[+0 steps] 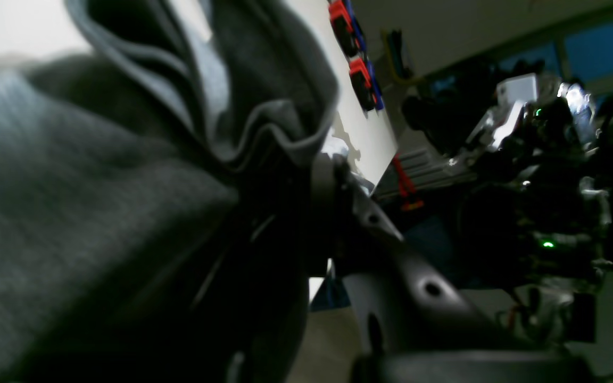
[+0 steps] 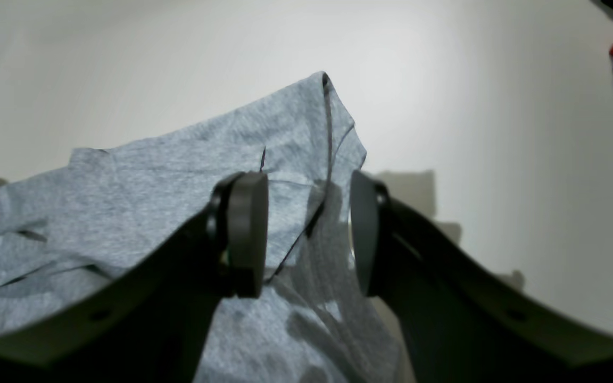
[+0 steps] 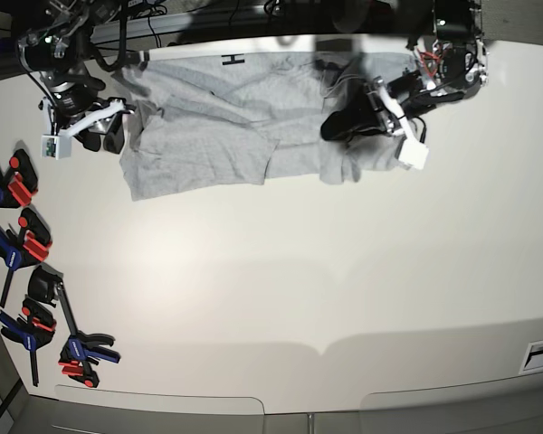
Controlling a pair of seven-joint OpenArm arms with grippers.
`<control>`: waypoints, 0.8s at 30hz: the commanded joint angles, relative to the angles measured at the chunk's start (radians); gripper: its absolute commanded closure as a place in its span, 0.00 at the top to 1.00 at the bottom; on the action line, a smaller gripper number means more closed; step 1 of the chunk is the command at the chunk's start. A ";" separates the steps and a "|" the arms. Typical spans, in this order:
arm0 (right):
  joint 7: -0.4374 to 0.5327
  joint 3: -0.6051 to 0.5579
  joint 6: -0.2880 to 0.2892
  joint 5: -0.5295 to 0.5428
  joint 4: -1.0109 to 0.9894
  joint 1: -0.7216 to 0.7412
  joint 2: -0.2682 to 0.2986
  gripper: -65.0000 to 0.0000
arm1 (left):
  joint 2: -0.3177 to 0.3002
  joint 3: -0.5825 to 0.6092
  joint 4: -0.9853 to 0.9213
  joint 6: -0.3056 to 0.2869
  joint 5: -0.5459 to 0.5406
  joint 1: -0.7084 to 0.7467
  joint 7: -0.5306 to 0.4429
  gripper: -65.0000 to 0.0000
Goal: Fold the T-shirt properly
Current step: 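Grasp the folded shirt end with the left gripper and drag toward the right gripper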
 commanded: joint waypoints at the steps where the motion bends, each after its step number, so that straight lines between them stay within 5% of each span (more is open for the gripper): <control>1: 0.027 0.003 -0.003 0.014 0.016 0.005 0.010 0.36 | -0.005 0.005 0.018 -0.010 0.006 -0.009 -0.027 0.00; 7: 0.027 0.003 -0.003 0.021 0.016 0.005 0.010 0.36 | -0.006 0.011 0.018 -0.010 0.132 -0.009 -0.079 0.00; 10: 0.027 0.003 -0.003 0.034 0.016 0.005 0.010 0.36 | -0.008 0.011 0.018 -0.010 0.117 -0.010 -0.080 0.39; 12: 0.027 0.003 -0.003 0.042 0.016 0.005 0.009 0.36 | -0.016 0.011 0.023 -0.010 0.079 -0.009 -0.065 0.51; 18: 0.027 0.003 -0.003 0.041 0.016 0.005 0.008 0.36 | -0.076 -0.027 0.208 -0.010 0.040 0.002 0.066 0.50; 24: 0.027 0.003 -0.003 0.042 0.016 0.005 0.008 0.36 | -0.141 -0.188 0.352 -0.010 0.212 0.080 0.063 0.34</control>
